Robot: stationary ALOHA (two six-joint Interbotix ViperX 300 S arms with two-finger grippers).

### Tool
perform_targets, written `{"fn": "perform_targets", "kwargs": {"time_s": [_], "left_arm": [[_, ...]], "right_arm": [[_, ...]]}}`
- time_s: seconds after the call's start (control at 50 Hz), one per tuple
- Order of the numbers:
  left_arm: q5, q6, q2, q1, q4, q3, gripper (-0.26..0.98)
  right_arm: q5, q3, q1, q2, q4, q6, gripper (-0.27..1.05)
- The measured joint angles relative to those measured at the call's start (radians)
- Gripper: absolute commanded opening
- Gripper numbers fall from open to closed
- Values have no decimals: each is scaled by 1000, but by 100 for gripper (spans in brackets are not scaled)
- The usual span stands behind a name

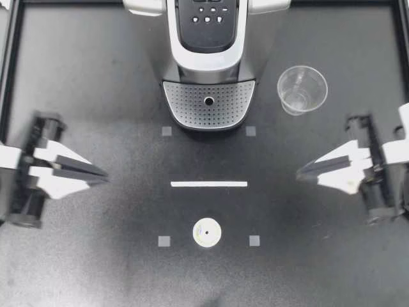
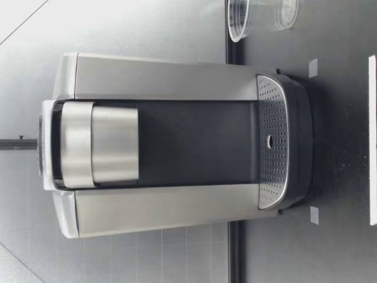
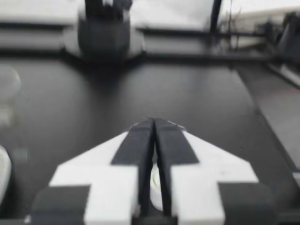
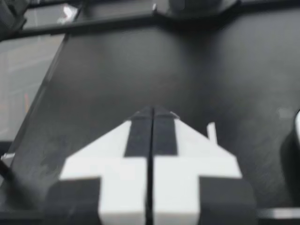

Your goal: Place the coffee capsule inside the capsule container, then place the cup onto the center of the cup tray, then push the 'Hot Water' and 'Travel Mug' buttons.

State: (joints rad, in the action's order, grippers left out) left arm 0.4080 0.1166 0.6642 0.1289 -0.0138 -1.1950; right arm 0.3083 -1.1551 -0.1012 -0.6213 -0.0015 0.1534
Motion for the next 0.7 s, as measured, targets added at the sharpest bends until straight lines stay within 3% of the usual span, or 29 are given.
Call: {"fn": "perform_targets", "kwargs": {"time_s": [0.2,0.46,0.7], "left_arm": [[0,89,-164,0,3,26,11],[-2,87,-379,2,9,115,12],[-92,69,-509,32,78,210,35]], "right_arm": [[-8,43,-26,137,-2,25,2],[-35,117,-44,318,0,48,2],[-123,186,-48,431,0,54,2]]}}
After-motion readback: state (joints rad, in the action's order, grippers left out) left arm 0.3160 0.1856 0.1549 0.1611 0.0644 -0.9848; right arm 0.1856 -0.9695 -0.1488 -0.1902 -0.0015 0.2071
